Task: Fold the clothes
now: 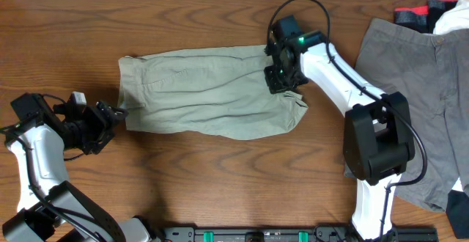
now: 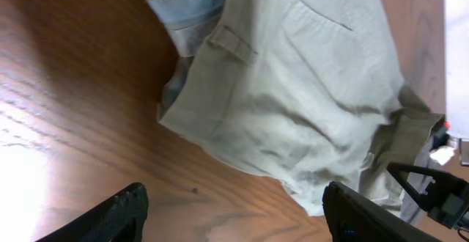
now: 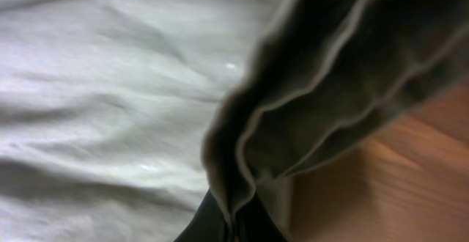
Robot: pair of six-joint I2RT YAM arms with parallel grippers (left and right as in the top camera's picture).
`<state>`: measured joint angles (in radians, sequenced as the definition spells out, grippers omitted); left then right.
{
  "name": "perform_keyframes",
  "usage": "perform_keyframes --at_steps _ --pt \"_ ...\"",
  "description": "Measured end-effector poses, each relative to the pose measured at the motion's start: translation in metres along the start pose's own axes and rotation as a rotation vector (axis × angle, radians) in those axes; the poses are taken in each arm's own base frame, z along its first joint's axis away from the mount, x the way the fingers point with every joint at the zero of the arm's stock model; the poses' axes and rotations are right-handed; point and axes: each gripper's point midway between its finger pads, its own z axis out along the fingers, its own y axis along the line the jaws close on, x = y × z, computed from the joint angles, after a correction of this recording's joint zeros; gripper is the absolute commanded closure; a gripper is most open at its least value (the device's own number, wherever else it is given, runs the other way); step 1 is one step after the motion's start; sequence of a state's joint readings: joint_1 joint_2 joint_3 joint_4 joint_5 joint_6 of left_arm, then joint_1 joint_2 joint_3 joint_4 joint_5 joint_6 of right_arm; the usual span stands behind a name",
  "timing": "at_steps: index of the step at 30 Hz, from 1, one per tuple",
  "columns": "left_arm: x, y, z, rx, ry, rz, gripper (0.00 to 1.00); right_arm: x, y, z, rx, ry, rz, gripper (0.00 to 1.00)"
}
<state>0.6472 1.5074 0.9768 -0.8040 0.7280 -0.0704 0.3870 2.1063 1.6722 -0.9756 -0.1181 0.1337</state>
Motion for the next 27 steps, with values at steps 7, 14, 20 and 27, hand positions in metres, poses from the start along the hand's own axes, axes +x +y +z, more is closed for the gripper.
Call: perform_keyframes --at_steps 7,14,20,27 --pt "0.0 -0.005 0.0 0.029 0.001 0.002 0.22 -0.01 -0.036 -0.048 0.205 -0.003 0.015 0.98" --pt "0.0 -0.006 0.0 0.032 0.001 0.002 0.22 -0.032 -0.037 -0.075 0.255 -0.08 -0.014 0.97" --pt "0.0 -0.006 0.0 0.032 0.001 0.002 0.22 -0.039 -0.005 -0.071 0.23 -0.118 -0.089 0.96" --pt "0.0 -0.006 0.0 0.032 0.001 0.002 0.22 -0.034 0.049 -0.05 0.191 -0.113 -0.201 0.94"
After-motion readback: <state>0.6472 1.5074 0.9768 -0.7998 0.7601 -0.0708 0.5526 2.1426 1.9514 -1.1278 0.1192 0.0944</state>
